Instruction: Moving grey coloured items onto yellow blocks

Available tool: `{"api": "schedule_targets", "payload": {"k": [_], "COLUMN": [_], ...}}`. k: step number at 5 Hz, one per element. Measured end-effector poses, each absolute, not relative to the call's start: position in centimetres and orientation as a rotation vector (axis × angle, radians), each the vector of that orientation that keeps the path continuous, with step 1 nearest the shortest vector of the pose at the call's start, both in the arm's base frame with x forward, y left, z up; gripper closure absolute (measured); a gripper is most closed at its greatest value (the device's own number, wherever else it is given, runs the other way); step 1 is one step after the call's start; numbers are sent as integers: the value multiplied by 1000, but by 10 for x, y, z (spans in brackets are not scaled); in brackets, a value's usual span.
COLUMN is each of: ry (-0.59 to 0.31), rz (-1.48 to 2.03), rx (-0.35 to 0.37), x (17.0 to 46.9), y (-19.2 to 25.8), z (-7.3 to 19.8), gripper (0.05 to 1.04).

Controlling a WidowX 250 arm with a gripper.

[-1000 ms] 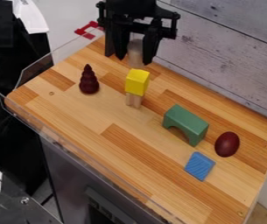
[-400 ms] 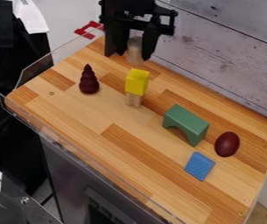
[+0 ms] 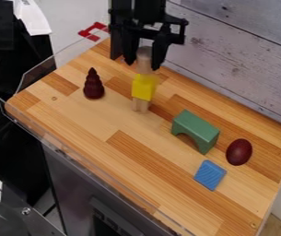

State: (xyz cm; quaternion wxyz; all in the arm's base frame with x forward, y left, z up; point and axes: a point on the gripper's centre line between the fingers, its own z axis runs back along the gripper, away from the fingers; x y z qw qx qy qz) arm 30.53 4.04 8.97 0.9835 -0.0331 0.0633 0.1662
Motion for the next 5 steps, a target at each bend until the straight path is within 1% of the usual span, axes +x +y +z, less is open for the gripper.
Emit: {"api": "schedule_targets", "payload": {"k": [2,3,4,5], "ry": [160,161,159,134], "rz": [337,337,342,355], "rx": [-71,-71,-77,-76], "x": [310,311,311,310], "y": [40,41,40,40], "z": [76,75,75,83], "gripper": [562,494,208,72]}}
